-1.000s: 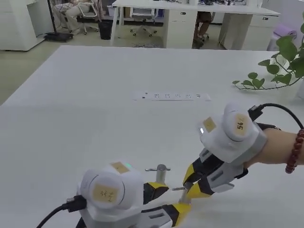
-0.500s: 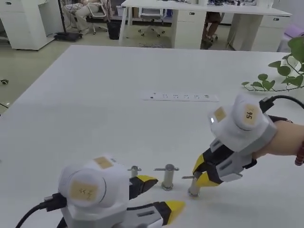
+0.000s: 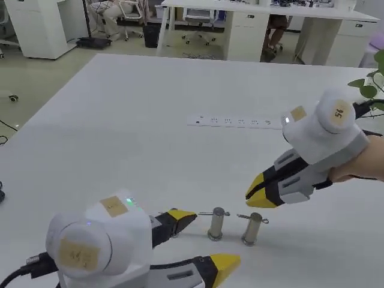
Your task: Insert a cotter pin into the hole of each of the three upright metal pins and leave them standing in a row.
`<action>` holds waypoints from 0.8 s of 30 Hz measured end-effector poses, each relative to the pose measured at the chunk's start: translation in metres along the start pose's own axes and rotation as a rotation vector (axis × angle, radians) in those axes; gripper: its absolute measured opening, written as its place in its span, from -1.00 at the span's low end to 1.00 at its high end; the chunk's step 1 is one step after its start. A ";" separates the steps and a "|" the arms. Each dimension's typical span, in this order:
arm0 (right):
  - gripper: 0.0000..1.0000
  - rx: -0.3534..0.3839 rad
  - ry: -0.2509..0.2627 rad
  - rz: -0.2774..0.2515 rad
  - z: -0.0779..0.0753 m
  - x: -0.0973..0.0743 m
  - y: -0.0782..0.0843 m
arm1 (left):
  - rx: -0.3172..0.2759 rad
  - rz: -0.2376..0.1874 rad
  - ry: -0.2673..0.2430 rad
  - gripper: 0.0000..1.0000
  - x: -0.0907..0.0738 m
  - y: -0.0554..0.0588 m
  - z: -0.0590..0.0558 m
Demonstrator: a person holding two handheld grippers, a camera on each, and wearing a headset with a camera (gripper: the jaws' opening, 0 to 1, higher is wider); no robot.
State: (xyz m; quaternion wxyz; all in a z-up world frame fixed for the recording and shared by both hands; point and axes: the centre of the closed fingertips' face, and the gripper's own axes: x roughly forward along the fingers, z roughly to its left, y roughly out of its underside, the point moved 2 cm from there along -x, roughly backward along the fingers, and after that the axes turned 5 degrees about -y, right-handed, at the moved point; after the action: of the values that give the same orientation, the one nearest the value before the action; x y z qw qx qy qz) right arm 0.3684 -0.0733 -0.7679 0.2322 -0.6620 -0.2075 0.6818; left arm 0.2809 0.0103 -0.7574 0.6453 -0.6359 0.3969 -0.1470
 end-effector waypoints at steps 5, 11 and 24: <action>-0.74 0.048 0.004 0.013 0.002 0.002 0.006 | 0.021 0.037 -0.008 0.03 -0.005 0.008 0.003; -0.67 0.064 -0.006 0.030 0.006 0.006 0.011 | 0.040 0.057 -0.018 0.04 -0.010 0.013 0.005; -0.60 0.089 -0.037 0.054 0.019 0.019 0.019 | 0.042 0.042 -0.053 0.10 -0.016 0.008 0.013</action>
State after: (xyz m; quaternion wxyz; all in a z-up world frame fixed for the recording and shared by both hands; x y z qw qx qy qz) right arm 0.3483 -0.0764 -0.7940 0.2391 -0.6438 -0.1634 0.7083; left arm 0.2773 0.0319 -0.7613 0.6720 -0.6173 0.3898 -0.1247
